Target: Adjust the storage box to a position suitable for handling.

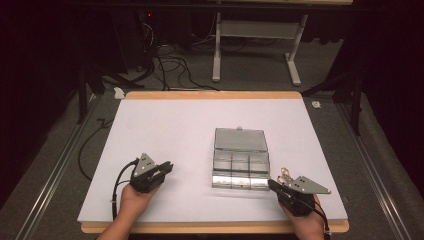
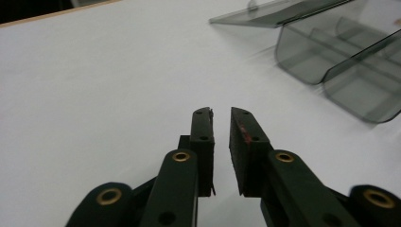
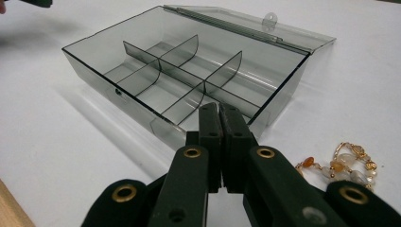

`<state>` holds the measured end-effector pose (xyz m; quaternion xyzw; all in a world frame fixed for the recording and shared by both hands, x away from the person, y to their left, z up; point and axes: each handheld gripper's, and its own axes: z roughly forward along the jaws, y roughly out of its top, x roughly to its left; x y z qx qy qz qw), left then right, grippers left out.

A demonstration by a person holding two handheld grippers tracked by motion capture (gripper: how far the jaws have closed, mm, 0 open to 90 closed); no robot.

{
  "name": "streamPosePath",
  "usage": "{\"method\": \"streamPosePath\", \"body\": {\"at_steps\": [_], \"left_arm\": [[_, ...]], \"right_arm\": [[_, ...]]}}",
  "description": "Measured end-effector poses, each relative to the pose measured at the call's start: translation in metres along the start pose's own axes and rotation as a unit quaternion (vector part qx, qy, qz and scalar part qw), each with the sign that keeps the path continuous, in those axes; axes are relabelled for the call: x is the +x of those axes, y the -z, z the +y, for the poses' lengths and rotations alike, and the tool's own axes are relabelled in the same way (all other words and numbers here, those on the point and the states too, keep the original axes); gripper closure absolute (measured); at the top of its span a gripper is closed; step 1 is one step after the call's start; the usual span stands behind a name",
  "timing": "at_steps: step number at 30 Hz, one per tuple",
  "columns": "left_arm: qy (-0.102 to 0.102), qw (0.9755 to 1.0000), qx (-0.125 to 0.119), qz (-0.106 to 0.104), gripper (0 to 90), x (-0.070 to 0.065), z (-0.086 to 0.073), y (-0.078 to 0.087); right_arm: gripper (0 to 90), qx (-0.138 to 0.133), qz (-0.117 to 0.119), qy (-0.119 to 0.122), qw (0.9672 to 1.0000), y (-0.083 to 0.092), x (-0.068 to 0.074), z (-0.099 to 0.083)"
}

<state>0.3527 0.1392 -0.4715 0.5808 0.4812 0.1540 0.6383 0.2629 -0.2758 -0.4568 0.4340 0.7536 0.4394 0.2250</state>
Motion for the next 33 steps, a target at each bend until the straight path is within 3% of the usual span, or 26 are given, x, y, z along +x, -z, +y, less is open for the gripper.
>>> {"method": "streamPosePath", "body": {"at_steps": [3,6,20,30,33], "left_arm": [[-0.004,0.9999,0.000,0.013,77.0,0.010,-0.010,0.005],[-0.019,0.9998,0.003,0.005,75.2,0.010,-0.013,0.008],[-0.005,0.9997,0.021,0.013,51.1,0.014,-0.013,0.005],[0.000,0.9997,0.023,0.005,46.8,0.014,-0.013,0.006],[0.008,0.9992,0.038,0.001,44.0,0.015,-0.012,0.005]], "right_arm": [[87.9,-0.009,-0.004,0.002,1.0000,0.003,0.000,0.002],[87.9,-0.016,-0.013,-0.003,0.9998,0.009,-0.002,0.005],[85.1,-0.014,-0.060,-0.050,0.9969,0.019,-0.037,-0.007],[82.6,0.004,-0.087,-0.072,0.9936,0.020,-0.054,-0.018],[78.8,0.008,-0.093,-0.076,0.9928,0.018,-0.056,-0.021]]}}
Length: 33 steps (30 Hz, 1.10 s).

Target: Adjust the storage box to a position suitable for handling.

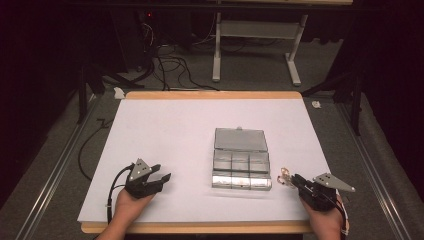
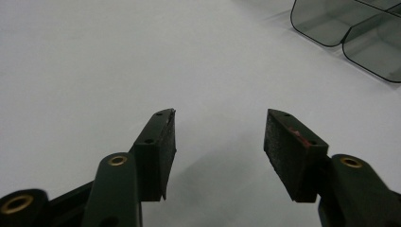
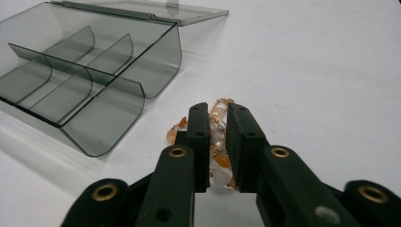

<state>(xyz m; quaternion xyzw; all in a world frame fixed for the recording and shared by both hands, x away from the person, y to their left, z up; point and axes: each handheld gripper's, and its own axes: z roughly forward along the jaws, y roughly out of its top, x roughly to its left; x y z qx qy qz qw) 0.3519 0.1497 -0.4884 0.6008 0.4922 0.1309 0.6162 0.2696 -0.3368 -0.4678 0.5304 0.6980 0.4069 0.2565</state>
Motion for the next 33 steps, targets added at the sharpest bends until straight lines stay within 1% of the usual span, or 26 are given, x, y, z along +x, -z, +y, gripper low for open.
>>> {"method": "streamPosePath", "body": {"at_steps": [2,3,6,8,11,12,14,15,16,19,20,21,23,25,29,33], "left_arm": [[-0.001,1.0000,0.002,-0.003,42.2,0.000,0.000,0.000],[0.000,1.0000,0.004,-0.005,42.2,0.000,0.000,0.000],[-0.005,0.9999,0.005,-0.010,40.7,-0.001,-0.001,0.001],[-0.004,0.9999,0.003,-0.013,39.7,-0.001,-0.001,0.001],[-0.005,0.9999,0.002,-0.012,37.8,-0.002,-0.001,0.001],[-0.008,0.9999,0.002,-0.010,37.5,-0.002,-0.002,0.001],[-0.011,0.9999,0.000,-0.012,37.0,-0.003,-0.002,0.002],[-0.011,0.9999,0.000,-0.012,36.8,-0.003,-0.002,0.002],[-0.013,0.9998,0.001,-0.014,36.6,-0.003,-0.003,0.002],[-0.013,0.9998,0.002,-0.014,36.3,-0.003,-0.003,0.002],[-0.013,0.9998,0.002,-0.014,36.3,-0.003,-0.003,0.002],[-0.013,0.9998,0.002,-0.014,36.3,-0.003,-0.003,0.001],[-0.010,0.9999,0.001,-0.014,36.3,-0.003,-0.002,0.001],[-0.009,0.9999,0.001,-0.013,36.1,-0.003,-0.002,0.002],[-0.011,0.9998,0.001,-0.014,36.1,-0.003,-0.002,0.002],[-0.012,0.9998,0.000,-0.015,35.8,-0.003,-0.002,0.002]], "right_arm": [[76.3,0.000,-0.001,0.001,1.0000,0.000,0.000,0.000],[73.6,0.000,-0.002,-0.001,1.0000,-0.001,0.001,0.001],[66.6,0.011,-0.006,-0.010,0.9999,-0.003,0.000,0.002],[61.4,0.025,-0.009,-0.016,0.9995,-0.004,0.000,0.004],[54.0,0.050,-0.024,-0.015,0.9984,-0.005,0.002,0.006],[51.9,0.056,-0.029,-0.016,0.9979,-0.005,0.002,0.007],[48.6,0.067,-0.032,-0.020,0.9971,-0.005,0.002,0.009],[48.6,0.067,-0.032,-0.020,0.9971,-0.005,0.002,0.009],[47.7,0.078,-0.042,-0.018,0.9959,-0.005,0.003,0.011],[45.8,0.093,-0.042,-0.018,0.9946,-0.007,0.003,0.015],[45.8,0.093,-0.042,-0.018,0.9946,-0.007,0.003,0.015],[45.0,0.104,-0.045,-0.016,0.9934,-0.008,0.003,0.018],[43.9,0.114,-0.046,-0.017,0.9923,-0.008,0.002,0.020],[45.2,0.123,-0.040,-0.013,0.9916,-0.008,0.001,0.022],[43.8,0.138,-0.030,-0.006,0.9900,-0.008,0.000,0.025],[42.8,0.152,-0.021,-0.006,0.9881,-0.007,0.000,0.028]]}}
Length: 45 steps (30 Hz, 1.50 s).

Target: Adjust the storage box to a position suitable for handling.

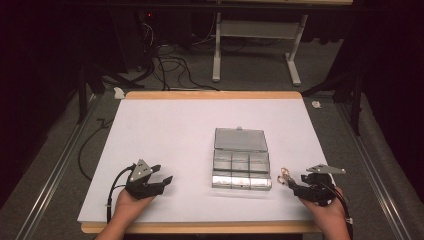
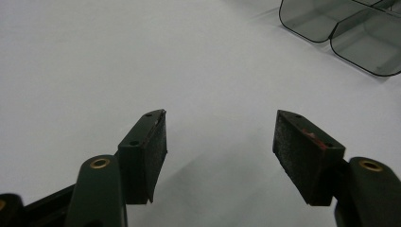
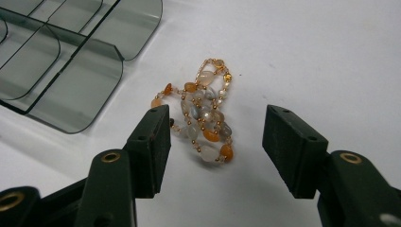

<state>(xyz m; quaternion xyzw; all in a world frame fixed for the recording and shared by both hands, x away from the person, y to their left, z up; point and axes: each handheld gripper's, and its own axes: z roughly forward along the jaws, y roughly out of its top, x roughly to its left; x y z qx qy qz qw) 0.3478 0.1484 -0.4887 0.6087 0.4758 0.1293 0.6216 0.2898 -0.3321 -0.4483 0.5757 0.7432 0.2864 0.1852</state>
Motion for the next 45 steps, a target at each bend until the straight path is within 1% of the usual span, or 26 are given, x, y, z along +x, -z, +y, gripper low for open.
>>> {"method": "streamPosePath", "body": {"at_steps": [5,7,8,9,10,13,16,17,18,21,22,24,26,27,28,29,30,31,37,39,40,41,42,45], "left_arm": [[0.001,1.0000,0.001,-0.003,35.7,0.000,0.000,0.000],[0.002,1.0000,0.000,-0.004,35.6,0.000,0.000,0.000],[0.000,1.0000,0.000,-0.005,35.6,0.000,0.000,0.001],[0.000,1.0000,0.000,-0.005,35.6,0.000,0.000,0.001],[0.005,1.0000,-0.001,-0.005,35.6,-0.001,0.000,0.000],[0.002,1.0000,0.006,-0.005,35.7,0.000,0.000,0.000],[0.001,1.0000,0.003,-0.007,35.7,-0.001,0.000,0.000],[0.001,1.0000,0.003,-0.007,35.7,-0.001,0.000,0.000],[0.001,1.0000,0.003,-0.008,35.7,-0.001,0.000,0.001],[0.000,1.0000,0.003,-0.009,35.7,-0.001,0.000,0.001],[0.000,1.0000,0.003,-0.009,35.7,-0.001,0.000,0.001],[0.003,0.9999,0.005,-0.008,35.8,0.000,0.000,0.001],[0.005,0.9999,0.002,-0.009,35.7,-0.001,0.000,0.001],[0.000,1.0000,0.004,-0.009,35.7,0.000,0.000,0.001],[-0.001,0.9999,0.004,-0.009,35.8,-0.001,0.000,0.001],[-0.001,0.9999,0.004,-0.009,35.8,-0.001,0.000,0.001],[0.001,1.0000,0.004,-0.008,35.8,-0.001,0.000,0.001],[0.001,1.0000,0.004,-0.008,35.8,-0.001,0.000,0.001],[-0.007,0.9999,0.003,-0.009,35.9,-0.002,-0.002,0.001],[-0.006,0.9999,0.004,-0.009,35.8,-0.002,-0.002,0.001],[-0.005,0.9999,0.003,-0.009,35.8,-0.002,-0.001,0.001],[-0.005,0.9999,0.003,-0.009,35.8,-0.002,-0.001,0.001],[-0.005,0.9999,0.002,-0.009,35.8,-0.002,-0.001,0.002],[-0.005,0.9999,0.005,-0.011,35.8,-0.002,-0.001,0.002]], "right_arm": [[43.0,0.019,0.012,0.005,0.9997,0.002,0.001,0.002],[43.0,0.022,0.013,0.005,0.9997,0.002,0.001,0.002],[43.0,0.034,0.014,0.010,0.9993,0.002,0.001,0.004],[42.9,0.039,0.015,0.012,0.9991,0.001,0.001,0.005],[42.9,0.044,0.013,0.013,0.9989,0.001,0.001,0.006],[42.5,0.061,0.014,0.019,0.9979,0.000,0.000,0.009],[40.6,0.080,0.021,0.020,0.9963,-0.001,0.000,0.013],[40.6,0.080,0.021,0.020,0.9963,-0.001,0.000,0.013],[40.0,0.092,0.021,0.029,0.9951,-0.002,0.003,0.015],[39.4,0.100,0.025,0.030,0.9942,-0.002,0.004,0.016],[37.9,0.110,0.030,0.027,0.9931,-0.003,0.005,0.017],[37.1,0.120,0.036,0.023,0.9919,-0.004,0.005,0.017],[36.6,0.127,0.038,0.023,0.9909,-0.005,0.004,0.018],[36.2,0.132,0.040,0.022,0.9902,-0.006,0.003,0.018],[36.1,0.138,0.040,0.020,0.9895,-0.006,0.003,0.018],[36.1,0.138,0.040,0.020,0.9895,-0.006,0.003,0.018],[36.0,0.147,0.040,0.019,0.9881,-0.007,0.001,0.019],[36.0,0.147,0.040,0.019,0.9881,-0.007,0.001,0.019],[35.6,0.170,0.039,0.030,0.9841,-0.010,0.001,0.026],[35.3,0.177,0.038,0.032,0.9830,-0.010,0.002,0.028],[35.3,0.179,0.038,0.040,0.9823,-0.010,0.003,0.029],[35.3,0.179,0.038,0.040,0.9823,-0.010,0.003,0.029],[35.0,0.187,0.038,0.042,0.9808,-0.010,0.004,0.032],[34.4,0.195,0.038,0.047,0.9790,-0.011,0.006,0.035]]}}
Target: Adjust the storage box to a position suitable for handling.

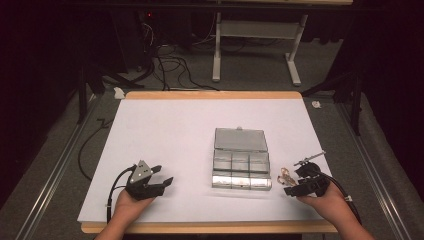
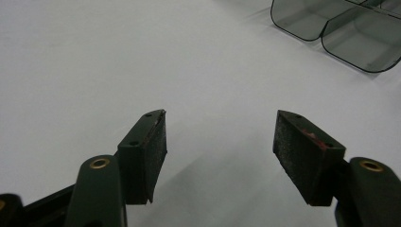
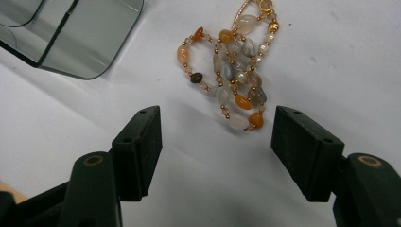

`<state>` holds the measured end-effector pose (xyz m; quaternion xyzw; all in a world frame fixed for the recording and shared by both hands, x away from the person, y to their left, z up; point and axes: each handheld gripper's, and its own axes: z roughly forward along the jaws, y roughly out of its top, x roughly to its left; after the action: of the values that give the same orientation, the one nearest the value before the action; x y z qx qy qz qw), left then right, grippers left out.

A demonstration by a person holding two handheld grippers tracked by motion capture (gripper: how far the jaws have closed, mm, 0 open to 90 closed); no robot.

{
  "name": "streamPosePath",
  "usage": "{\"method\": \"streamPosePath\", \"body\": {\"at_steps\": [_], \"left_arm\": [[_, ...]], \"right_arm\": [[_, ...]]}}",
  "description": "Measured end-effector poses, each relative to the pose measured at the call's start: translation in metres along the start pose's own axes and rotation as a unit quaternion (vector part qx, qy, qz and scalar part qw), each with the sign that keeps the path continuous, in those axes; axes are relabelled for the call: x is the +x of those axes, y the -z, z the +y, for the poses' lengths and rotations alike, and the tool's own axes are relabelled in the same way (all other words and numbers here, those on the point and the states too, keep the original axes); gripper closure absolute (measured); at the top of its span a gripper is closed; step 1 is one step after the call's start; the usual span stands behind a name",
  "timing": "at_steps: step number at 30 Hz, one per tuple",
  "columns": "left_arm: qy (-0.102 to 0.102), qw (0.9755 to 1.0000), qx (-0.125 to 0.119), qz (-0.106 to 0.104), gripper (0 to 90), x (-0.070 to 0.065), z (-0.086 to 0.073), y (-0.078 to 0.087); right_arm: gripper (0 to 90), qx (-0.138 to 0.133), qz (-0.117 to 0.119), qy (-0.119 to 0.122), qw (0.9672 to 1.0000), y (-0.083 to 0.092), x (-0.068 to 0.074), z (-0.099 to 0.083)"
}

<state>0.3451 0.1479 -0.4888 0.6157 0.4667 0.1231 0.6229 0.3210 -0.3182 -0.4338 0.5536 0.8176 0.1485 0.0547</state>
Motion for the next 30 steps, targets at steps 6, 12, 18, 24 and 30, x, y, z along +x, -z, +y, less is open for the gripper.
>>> {"method": "streamPosePath", "body": {"at_steps": [6,12,18,24,30], "left_arm": [[-0.003,1.0000,0.000,-0.001,35.9,-0.001,-0.001,0.000],[-0.003,1.0000,0.000,-0.001,35.9,-0.001,-0.001,0.000],[-0.003,1.0000,0.000,0.000,36.0,-0.001,-0.001,0.000],[0.000,1.0000,0.001,0.000,36.0,0.000,-0.001,-0.001],[0.001,1.0000,0.000,0.000,36.1,0.000,0.000,0.000]], "right_arm": [[34.5,0.013,-0.002,0.003,0.9999,0.001,-0.003,0.007],[35.2,0.023,0.001,0.005,0.9997,-0.001,-0.007,0.017],[36.1,0.032,-0.004,0.012,0.9994,-0.007,-0.010,0.029],[36.1,0.038,-0.004,0.019,0.9991,-0.014,-0.009,0.039],[40.6,0.049,-0.003,0.025,0.9985,-0.020,-0.007,0.045]]}}
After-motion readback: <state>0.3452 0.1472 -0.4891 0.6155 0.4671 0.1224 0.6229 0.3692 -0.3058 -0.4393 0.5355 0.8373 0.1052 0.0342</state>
